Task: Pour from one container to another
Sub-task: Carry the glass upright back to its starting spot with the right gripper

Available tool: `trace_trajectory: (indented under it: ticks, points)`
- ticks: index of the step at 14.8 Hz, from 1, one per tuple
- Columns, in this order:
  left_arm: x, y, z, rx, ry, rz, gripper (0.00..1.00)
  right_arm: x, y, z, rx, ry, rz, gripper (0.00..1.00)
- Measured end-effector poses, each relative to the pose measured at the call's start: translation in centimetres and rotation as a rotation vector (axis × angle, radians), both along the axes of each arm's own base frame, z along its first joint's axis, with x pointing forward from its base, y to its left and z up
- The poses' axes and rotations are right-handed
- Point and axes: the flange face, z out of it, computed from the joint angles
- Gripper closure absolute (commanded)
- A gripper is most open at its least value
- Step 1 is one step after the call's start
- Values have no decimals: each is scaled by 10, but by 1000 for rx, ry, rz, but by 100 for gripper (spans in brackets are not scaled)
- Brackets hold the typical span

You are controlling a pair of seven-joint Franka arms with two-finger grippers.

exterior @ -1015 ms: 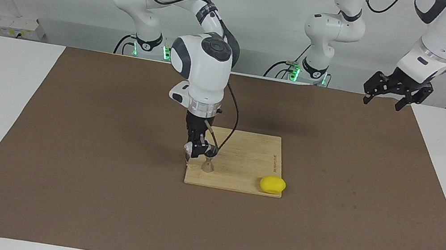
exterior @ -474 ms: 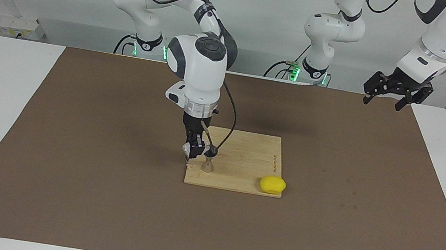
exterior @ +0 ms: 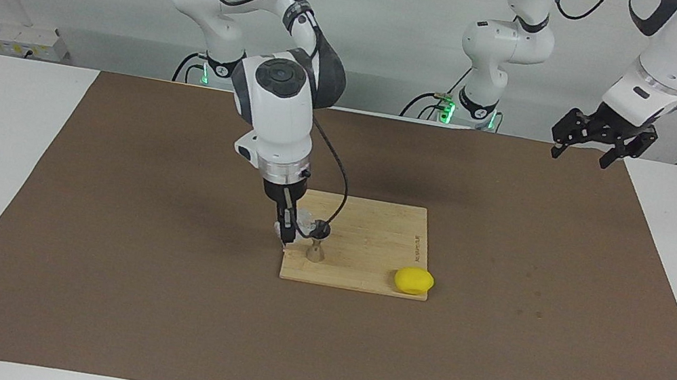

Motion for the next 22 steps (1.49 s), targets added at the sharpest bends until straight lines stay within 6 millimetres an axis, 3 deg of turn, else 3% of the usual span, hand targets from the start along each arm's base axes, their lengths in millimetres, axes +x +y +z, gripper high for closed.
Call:
trace_trajectory:
  ticks: [4, 9, 15, 22]
  points:
    - [0, 0, 0, 0, 0, 0, 0, 12, -29, 0, 99, 39, -47, 100]
    - [0, 0, 0, 0, 0, 0, 0, 31, -96, -14, 239, 90, -112, 100]
    - [0, 0, 0, 0, 0, 0, 0, 33, -175, -52, 339, 139, -127, 100]
    - [0, 0, 0, 0, 0, 0, 0, 13, -288, -103, 469, 156, -135, 100]
